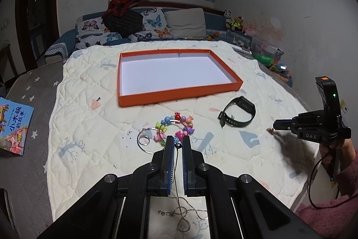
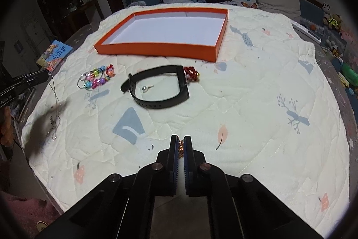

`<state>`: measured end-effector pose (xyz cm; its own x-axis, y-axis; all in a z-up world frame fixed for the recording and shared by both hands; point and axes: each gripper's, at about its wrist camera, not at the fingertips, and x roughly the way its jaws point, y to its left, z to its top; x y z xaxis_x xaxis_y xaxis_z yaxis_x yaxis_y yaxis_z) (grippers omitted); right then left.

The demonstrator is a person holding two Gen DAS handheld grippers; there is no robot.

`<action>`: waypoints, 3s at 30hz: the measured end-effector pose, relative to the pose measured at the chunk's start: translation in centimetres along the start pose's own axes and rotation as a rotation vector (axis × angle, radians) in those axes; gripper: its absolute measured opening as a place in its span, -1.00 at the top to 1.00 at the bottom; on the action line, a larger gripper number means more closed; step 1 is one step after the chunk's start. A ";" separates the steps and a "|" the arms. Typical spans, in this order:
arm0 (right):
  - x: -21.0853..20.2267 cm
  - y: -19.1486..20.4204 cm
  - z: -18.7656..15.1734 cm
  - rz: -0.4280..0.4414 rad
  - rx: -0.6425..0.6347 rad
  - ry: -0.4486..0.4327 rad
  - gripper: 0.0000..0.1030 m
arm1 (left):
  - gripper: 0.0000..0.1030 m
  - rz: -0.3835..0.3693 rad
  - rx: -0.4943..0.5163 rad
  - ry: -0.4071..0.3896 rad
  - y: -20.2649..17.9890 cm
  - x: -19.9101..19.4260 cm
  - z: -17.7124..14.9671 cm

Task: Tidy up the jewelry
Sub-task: 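Carry the silver earrings with left while right carries the copper chain toward the tray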

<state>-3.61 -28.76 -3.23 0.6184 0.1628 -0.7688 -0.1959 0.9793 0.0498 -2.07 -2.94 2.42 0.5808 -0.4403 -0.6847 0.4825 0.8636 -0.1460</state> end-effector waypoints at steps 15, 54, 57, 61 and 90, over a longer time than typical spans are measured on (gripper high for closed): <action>-5.6 1.2 5.6 0.058 -0.065 -0.187 0.89 | 0.88 0.026 0.049 -0.157 0.1 -5.8 6.3; 1.6 0.0 -1.0 0.007 -0.104 0.054 0.51 | 0.88 0.037 0.159 -0.238 -4.3 -9.7 11.3; 1.7 0.0 -1.0 0.006 -0.098 0.038 0.74 | 0.88 0.039 0.140 -0.228 -3.9 -9.3 10.5; 1.6 0.1 -1.0 -0.003 -0.088 0.024 0.86 | 0.88 0.043 0.124 -0.219 -3.3 -8.9 10.1; -5.1 0.0 9.6 0.032 -0.106 -0.274 0.87 | 0.88 0.110 0.174 -0.346 -1.5 -10.3 19.6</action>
<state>0.55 -28.42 6.76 0.7904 0.2335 -0.5663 -0.2878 0.9577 -0.0068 4.10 -4.58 23.70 0.8072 -0.4297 -0.4047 0.4918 0.8688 0.0585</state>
